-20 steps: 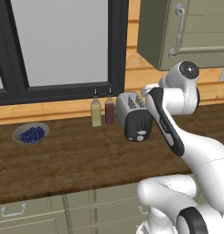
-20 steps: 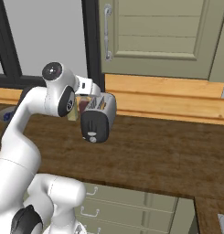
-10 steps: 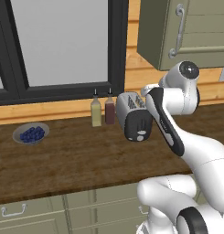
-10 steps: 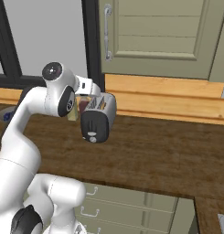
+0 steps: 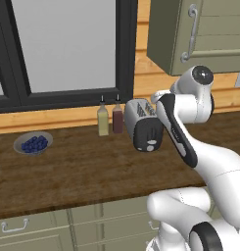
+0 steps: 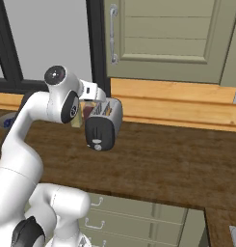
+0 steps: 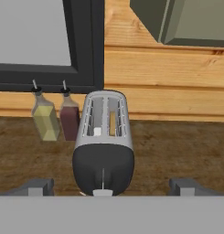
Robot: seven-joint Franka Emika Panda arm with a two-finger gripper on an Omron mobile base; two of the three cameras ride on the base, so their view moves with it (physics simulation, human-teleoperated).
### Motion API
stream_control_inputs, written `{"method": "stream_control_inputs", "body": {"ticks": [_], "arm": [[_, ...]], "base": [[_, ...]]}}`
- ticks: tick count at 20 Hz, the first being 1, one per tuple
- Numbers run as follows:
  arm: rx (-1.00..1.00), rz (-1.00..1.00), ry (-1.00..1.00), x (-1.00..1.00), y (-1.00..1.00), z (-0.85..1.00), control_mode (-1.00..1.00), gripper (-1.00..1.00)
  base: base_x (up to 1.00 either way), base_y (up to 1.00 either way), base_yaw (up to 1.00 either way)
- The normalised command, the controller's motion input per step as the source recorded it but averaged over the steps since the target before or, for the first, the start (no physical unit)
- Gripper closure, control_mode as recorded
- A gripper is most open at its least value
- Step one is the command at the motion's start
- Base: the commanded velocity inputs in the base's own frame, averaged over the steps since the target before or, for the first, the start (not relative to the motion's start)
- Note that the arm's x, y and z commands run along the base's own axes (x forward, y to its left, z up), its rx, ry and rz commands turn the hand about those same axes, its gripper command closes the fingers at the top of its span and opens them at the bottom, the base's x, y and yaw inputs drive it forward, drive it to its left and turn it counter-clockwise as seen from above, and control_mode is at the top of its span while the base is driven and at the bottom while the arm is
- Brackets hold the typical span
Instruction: Start the toaster. Once the lever pops up, take the bread to the plate on the dining counter.
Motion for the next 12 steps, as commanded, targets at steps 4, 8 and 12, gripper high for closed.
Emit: {"method": "stream_control_inputs", "body": {"ticks": [4, 8, 12], "arm": [[0.00, 0.00, 0.00, 0.00, 0.00, 0.00, -1.00, -1.00], [0.00, 0.00, 0.00, 0.00, 0.00, 0.00, -1.00, -1.00], [0.00, 0.00, 0.00, 0.00, 0.00, 0.00, -1.00, -1.00]], "base": [[0.00, 0.00, 0.00], [0.00, 0.00, 0.00], [0.00, 0.00, 0.00]]}}
